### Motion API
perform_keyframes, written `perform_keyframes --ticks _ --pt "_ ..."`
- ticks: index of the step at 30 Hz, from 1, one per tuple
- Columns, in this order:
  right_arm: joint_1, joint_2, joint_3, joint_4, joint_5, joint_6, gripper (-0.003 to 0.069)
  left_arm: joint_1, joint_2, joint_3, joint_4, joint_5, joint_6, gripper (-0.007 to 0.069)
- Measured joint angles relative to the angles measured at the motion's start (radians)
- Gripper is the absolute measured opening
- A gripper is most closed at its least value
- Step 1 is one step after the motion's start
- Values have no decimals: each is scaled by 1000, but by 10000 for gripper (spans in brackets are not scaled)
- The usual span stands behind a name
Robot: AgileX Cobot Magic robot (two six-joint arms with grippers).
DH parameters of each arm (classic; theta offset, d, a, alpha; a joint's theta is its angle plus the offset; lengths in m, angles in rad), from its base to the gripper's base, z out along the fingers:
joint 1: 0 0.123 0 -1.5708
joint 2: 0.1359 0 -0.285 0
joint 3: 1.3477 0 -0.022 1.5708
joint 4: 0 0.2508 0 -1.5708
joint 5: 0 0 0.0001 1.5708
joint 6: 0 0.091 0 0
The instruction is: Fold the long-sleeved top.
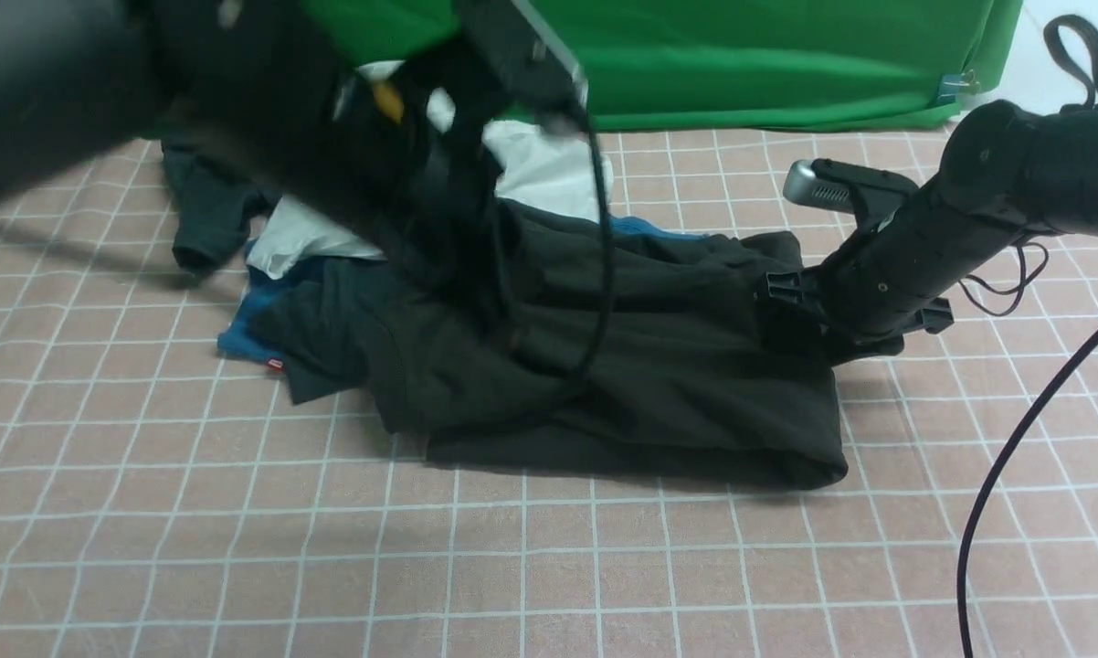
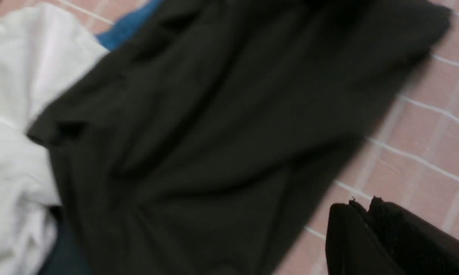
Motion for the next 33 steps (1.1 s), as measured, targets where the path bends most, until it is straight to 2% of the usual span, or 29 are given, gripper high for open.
perform_keyframes --ticks 1,2,3,4,9,12,19,23,24,26,27,28,29,31,33 --pt "0 4 0 0 -6 -29 299 -4 -45 52 -1 -15 -1 4" --pt "0 4 0 0 -6 -40 278 -5 -45 61 -1 -15 -2 4" --pt "0 7 -1 2 -9 -83 204 -5 -91 121 -1 -35 -4 4" --pt "0 7 -2 5 -10 -121 161 -5 -136 170 1 -55 -4 4" --pt "-14 -1 -2 -9 0 -202 160 -5 -269 320 7 -129 -4 4" --pt "-48 -29 0 -74 41 -213 160 -5 -339 375 7 -153 -4 4" --pt "-187 -102 0 -200 119 -233 160 -5 -395 405 7 -161 -6 7" --pt "-207 -102 5 -209 134 -239 165 -5 -396 406 7 -163 -6 9" --pt "-207 -102 5 -209 135 -239 181 -5 -396 406 7 -163 -6 9" --pt "-207 -102 -3 -212 160 -227 318 -5 -396 407 15 -163 -7 9" --pt "-207 -102 -7 -212 168 -223 353 -5 -396 407 20 -163 -7 9" --pt "-207 -102 -26 -212 207 -215 490 -5 -396 407 30 -163 -7 9" --pt "-207 -102 -52 -212 247 -207 559 -5 -396 407 39 -163 -7 9" --pt "-198 -104 -104 -215 311 -190 619 -5 -396 407 56 -164 -7 9" --pt "-186 -108 -131 -217 333 -182 608 -5 -396 407 62 -167 -7 9"
